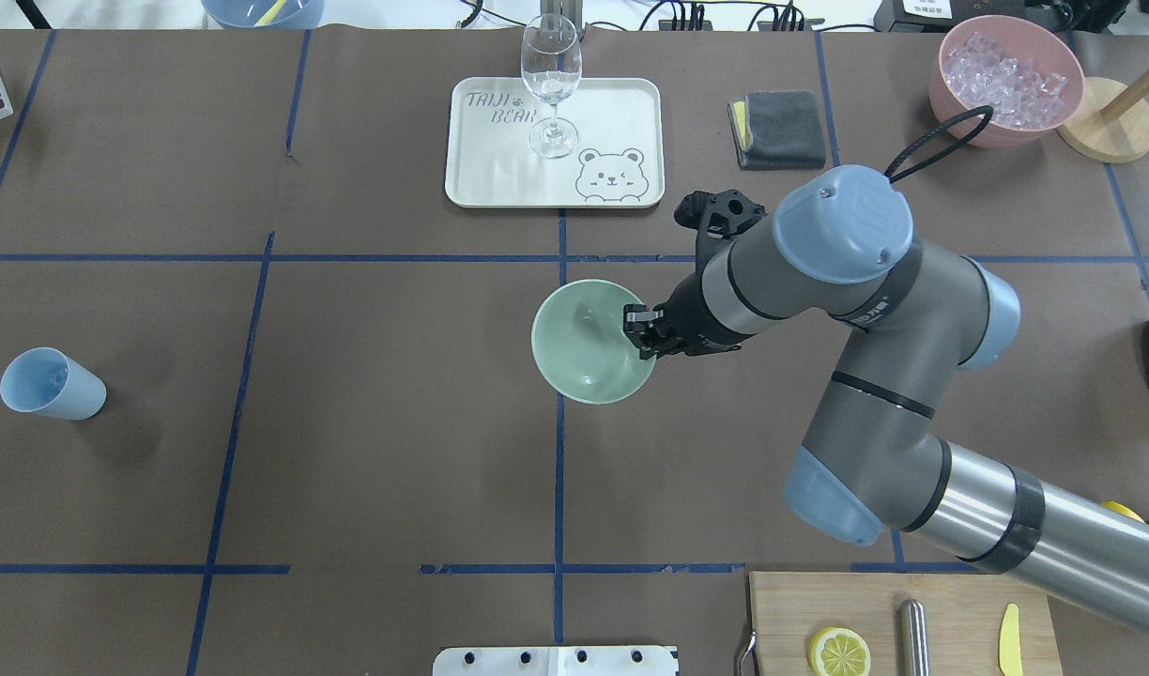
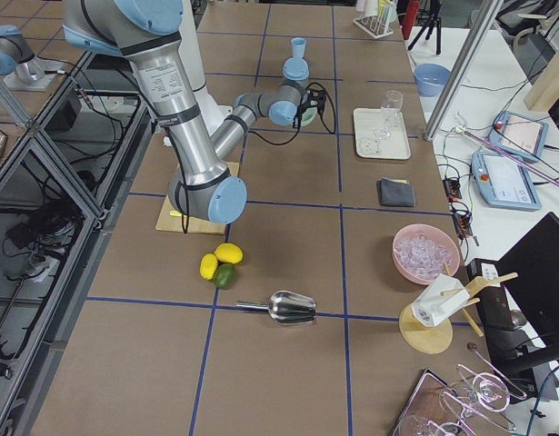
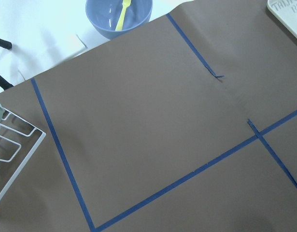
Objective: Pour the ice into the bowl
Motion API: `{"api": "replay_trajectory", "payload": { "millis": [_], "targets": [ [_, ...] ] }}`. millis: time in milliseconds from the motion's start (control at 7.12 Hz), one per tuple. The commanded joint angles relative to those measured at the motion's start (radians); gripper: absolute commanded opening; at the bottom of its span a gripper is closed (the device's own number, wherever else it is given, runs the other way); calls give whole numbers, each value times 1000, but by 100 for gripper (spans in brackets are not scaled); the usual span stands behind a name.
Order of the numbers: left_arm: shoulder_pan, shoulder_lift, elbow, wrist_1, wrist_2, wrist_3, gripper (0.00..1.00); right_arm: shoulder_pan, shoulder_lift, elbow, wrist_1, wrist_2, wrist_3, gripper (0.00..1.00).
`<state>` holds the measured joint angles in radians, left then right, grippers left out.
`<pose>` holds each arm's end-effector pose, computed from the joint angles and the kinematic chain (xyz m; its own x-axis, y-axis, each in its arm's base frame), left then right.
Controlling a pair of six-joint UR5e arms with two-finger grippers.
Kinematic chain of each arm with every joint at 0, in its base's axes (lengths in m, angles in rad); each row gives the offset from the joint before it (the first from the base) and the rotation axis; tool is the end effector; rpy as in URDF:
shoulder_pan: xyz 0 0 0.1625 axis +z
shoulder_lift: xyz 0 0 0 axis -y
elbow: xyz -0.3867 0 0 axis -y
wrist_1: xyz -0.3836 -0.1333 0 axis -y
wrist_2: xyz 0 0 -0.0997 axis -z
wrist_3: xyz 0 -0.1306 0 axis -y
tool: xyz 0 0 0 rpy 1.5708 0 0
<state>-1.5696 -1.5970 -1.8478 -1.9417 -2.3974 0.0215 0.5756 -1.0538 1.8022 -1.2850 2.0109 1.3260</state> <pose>-0.0366 -0.5094 0.4414 0.6767 0.4767 -0.5612 -0.0155 0.7712 0.6364 -0.4818 -0.4052 0.2123 0.4610 0.0377 0.8866 -0.0759 0.9971 -0.0030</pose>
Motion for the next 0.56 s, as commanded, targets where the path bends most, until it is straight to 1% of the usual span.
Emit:
{"api": "replay_trajectory", "payload": {
  "millis": [0,140,281,421],
  "targets": [
    [-24,-4,4,-8,-2,-2,100,-20,70,-35,-27,-17,7,0],
    [-26,8,34,-25,-2,-2,100,-29,124,-81,-28,-24,62,0],
    [-26,9,41,-26,-6,-9,100,-42,141,-90,-40,-53,74,0],
    [-26,11,59,-23,-18,-11,100,-87,161,-89,-72,-67,85,0]
  ]
}}
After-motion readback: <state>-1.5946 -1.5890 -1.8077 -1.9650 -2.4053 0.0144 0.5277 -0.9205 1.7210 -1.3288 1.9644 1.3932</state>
